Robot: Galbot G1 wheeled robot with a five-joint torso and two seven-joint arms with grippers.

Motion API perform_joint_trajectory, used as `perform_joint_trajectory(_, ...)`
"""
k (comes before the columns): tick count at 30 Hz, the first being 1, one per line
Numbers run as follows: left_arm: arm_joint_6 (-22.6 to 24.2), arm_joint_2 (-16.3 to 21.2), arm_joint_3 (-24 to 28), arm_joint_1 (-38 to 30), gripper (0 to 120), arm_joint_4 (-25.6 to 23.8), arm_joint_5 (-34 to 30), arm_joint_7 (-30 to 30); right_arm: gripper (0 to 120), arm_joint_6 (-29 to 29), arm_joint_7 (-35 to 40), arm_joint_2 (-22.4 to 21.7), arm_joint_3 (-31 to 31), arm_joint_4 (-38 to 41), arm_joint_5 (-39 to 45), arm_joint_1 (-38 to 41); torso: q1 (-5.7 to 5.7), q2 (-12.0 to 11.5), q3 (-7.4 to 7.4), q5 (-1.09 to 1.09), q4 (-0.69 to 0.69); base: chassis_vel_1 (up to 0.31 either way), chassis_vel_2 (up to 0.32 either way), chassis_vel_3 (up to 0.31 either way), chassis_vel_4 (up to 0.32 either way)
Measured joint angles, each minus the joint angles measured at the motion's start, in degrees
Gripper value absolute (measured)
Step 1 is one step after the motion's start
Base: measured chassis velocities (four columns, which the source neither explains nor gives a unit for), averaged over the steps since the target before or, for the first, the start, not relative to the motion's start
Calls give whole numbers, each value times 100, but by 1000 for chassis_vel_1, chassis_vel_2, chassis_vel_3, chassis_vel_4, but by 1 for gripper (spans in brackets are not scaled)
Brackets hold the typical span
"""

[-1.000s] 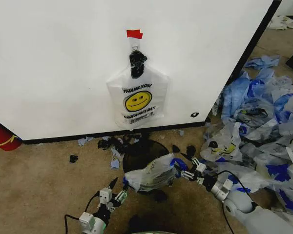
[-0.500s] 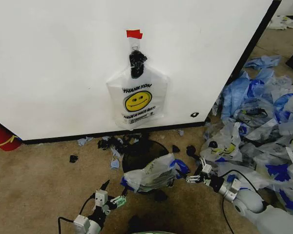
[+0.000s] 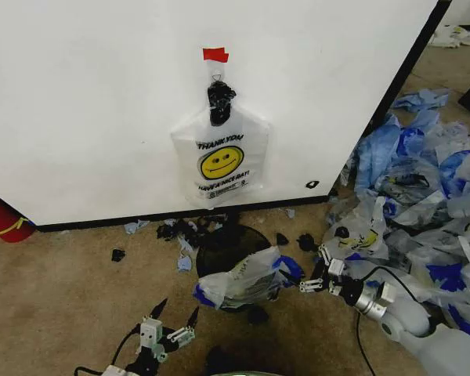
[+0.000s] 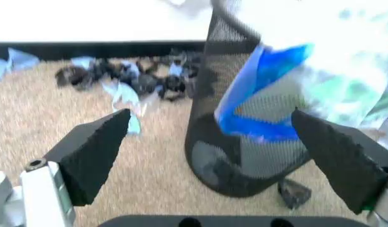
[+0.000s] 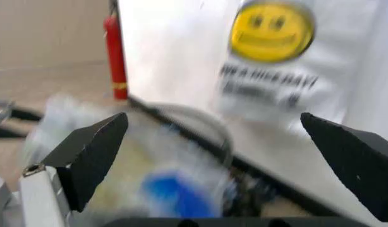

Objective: Pick up the garbage bag from the wall and place it over the trash bin.

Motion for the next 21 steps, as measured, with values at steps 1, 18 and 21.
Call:
perform_joint_trajectory(1, -13, 5, -21, 23, 100, -63, 27, -25, 100, -6, 83, -5, 98, 107, 29, -19, 0, 0, 0, 0, 1, 0, 0, 0, 0)
perform_joint_trajectory(18, 1386, 1732, -512, -2204, 100, -1254, -2241, -115, 100, -259, 1903, 282, 1118, 1340, -69, -187, 1, 0, 1, -3, 1, 0, 0, 0, 0)
perform_joint_trajectory(21, 1983, 1999, 268, -3403, 100, -1150, -2915, -34, 100, -213, 1911, 349, 1356, 1357, -132, -422, 0, 0, 1, 0, 3, 0, 0, 0, 0)
